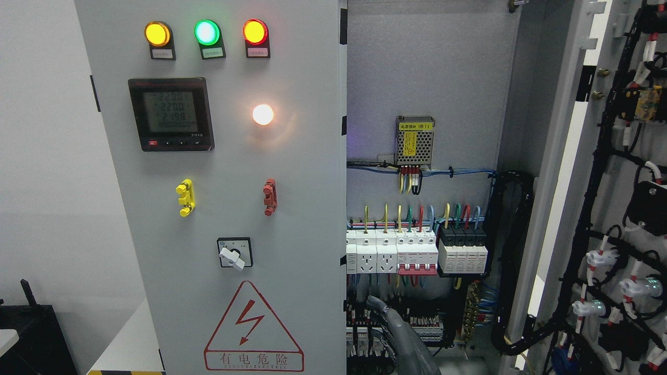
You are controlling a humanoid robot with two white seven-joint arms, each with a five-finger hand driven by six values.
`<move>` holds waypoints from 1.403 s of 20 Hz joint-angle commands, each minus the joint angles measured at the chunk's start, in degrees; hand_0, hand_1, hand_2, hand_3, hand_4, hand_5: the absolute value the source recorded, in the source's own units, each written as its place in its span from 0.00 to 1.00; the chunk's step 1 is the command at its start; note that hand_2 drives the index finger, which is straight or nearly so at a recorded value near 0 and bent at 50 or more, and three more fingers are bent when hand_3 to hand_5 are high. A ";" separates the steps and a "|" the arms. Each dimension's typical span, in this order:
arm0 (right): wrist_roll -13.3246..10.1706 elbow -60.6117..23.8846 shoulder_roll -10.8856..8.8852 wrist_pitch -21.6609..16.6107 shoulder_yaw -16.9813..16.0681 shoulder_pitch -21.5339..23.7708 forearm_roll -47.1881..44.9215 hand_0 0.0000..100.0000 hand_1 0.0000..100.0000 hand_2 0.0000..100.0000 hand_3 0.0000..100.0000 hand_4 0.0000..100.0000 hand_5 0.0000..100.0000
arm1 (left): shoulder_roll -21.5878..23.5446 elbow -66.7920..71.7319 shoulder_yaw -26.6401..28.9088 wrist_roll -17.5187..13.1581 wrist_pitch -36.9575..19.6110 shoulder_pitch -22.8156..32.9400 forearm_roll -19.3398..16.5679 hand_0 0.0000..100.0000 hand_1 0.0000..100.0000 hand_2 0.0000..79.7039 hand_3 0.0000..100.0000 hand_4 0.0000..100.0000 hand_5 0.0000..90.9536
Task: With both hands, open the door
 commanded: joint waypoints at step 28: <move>3.37 6.51 -0.70 0.43 2.50 -6.50 -3.42 0.11 0.00 0.00 0.00 0.00 0.00 | 0.00 0.00 0.00 -0.01 0.04 0.00 -0.08 0.00 0.00 0.00 0.00 0.03 0.00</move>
